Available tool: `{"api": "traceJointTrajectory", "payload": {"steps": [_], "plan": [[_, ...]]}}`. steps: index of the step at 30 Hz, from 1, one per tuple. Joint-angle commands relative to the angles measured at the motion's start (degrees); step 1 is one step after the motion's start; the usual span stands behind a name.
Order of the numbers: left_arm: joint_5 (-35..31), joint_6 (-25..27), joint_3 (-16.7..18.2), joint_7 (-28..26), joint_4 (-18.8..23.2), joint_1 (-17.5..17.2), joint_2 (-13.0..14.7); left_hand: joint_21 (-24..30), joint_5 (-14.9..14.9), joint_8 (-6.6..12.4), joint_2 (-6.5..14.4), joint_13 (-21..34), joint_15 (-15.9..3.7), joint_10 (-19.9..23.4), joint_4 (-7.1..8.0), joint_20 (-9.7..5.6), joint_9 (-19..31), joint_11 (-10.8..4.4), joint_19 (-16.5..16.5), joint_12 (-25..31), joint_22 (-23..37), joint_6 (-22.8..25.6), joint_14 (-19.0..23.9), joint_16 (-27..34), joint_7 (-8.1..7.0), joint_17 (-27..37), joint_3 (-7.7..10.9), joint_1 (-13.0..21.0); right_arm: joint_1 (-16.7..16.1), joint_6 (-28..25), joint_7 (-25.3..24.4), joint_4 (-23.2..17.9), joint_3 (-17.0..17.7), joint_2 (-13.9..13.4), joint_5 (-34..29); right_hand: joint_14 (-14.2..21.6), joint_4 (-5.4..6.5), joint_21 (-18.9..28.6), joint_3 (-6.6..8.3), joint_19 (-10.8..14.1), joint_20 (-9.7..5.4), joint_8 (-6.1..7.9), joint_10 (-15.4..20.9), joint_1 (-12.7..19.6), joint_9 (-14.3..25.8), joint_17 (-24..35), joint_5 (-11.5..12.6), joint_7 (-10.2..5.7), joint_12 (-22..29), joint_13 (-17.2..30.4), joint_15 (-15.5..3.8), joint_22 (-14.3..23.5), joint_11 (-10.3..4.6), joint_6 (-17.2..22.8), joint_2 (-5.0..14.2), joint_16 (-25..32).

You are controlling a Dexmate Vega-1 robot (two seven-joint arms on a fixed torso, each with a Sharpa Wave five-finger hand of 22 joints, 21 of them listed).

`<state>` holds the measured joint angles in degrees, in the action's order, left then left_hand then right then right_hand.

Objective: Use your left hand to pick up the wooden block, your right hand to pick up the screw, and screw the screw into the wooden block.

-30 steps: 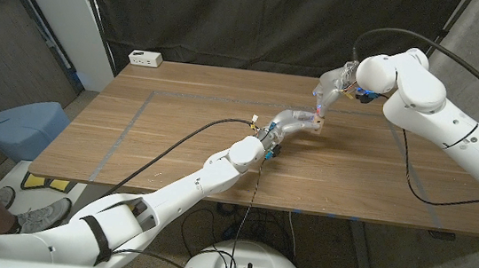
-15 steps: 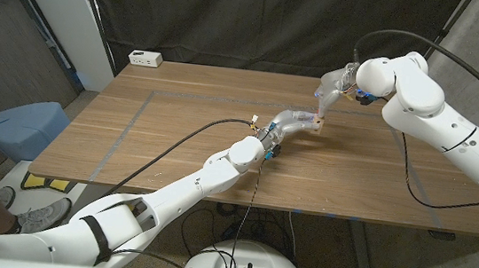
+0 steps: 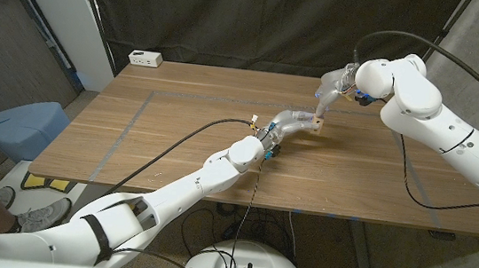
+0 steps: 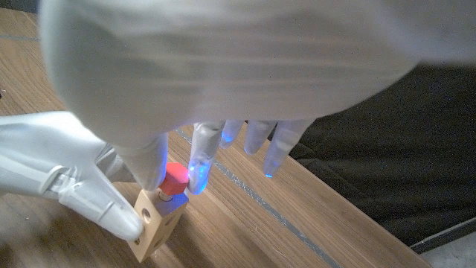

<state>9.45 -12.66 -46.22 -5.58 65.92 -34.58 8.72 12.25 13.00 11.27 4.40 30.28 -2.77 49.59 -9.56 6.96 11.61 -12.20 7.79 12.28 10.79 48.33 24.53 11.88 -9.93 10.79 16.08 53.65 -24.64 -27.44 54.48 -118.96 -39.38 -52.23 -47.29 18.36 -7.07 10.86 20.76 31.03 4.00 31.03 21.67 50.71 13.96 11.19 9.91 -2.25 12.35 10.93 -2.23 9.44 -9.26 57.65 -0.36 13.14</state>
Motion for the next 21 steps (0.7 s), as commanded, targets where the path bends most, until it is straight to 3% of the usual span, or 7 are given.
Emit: {"api": "traceJointTrajectory", "payload": {"steps": [1,7,8,10,21], "plan": [[0.1,-0.1,0.0,0.1,-0.6,0.4,-0.2,0.4,0.4,0.55,0.5,0.8,-3.14,0.4,0.89,0.11,0.1,-0.25,-0.1,0.4,0.3,0.9,0.4,0.2,0.21,0.1,1.54,0.0,0.3,-0.1,-0.5,1.0,-0.5,0.7,0.0,0.9,0.35,0.3,-0.07,0.6,-0.27,0.41,0.9,-0.8,0.0,0.1,0.4,-1.43,0.1,0.0,-2.44,0.2,-0.05,2.7,0.32,0.5],[0.2,-0.1,0.0,0.2,-0.9,0.5,-0.3,0.4,0.4,0.54,0.6,0.8,-2.95,0.3,0.92,0.23,0.1,-0.25,-0.1,0.4,0.3,0.9,0.4,0.1,0.25,0.1,1.60,-0.1,0.7,-0.1,-0.2,1.5,-0.9,0.9,0.1,1.3,0.62,0.3,-0.45,0.9,-0.46,0.88,1.9,-1.9,-0.5,0.0,0.4,-0.92,0.1,0.0,-2.52,0.2,0.05,5.0,0.65,0.4],[0.2,-0.1,0.0,0.2,-0.9,0.5,-0.3,0.4,0.4,0.57,0.5,0.8,-2.95,0.3,0.88,0.13,0.1,-0.25,0.0,0.4,0.3,0.9,0.4,0.1,0.22,0.1,1.61,0.0,0.7,0.0,-0.4,1.6,-0.9,1.0,0.2,1.3,0.66,0.3,-0.55,1.0,-0.51,0.83,2.2,-2.1,-0.6,0.0,0.4,-0.79,0.1,0.0,-2.51,0.2,0.79,5.1,0.67,0.4],[0.2,-0.1,0.0,0.2,-1.0,0.5,-0.3,0.4,0.4,0.54,0.5,0.8,-3.00,0.3,0.90,0.17,0.1,-0.25,0.0,0.4,0.3,0.9,0.4,0.1,0.27,0.1,1.61,-0.1,0.7,0.0,-0.5,1.7,-1.0,1.0,0.3,1.7,0.71,0.3,-0.73,1.2,-0.68,0.96,2.6,-2.5,-0.8,0.0,0.4,-0.81,0.0,0.0,-2.62,0.2,0.05,6.0,0.74,0.5],[0.3,-0.1,0.0,0.2,-1.2,0.6,-0.4,0.4,0.4,0.56,0.5,0.8,-2.98,0.4,0.92,0.19,0.1,-0.25,0.1,0.4,0.3,0.9,0.5,0.2,0.28,0.1,1.64,-0.1,0.4,-1.0,-1.0,1.7,-1.2,1.1,0.2,2.9,1.29,0.3,-1.62,2.0,-1.32,1.61,5.2,-4.9,-1.9,-0.2,0.4,-0.09,0.1,-0.1,-3.19,0.2,-0.51,10.8,1.45,0.5]]}}
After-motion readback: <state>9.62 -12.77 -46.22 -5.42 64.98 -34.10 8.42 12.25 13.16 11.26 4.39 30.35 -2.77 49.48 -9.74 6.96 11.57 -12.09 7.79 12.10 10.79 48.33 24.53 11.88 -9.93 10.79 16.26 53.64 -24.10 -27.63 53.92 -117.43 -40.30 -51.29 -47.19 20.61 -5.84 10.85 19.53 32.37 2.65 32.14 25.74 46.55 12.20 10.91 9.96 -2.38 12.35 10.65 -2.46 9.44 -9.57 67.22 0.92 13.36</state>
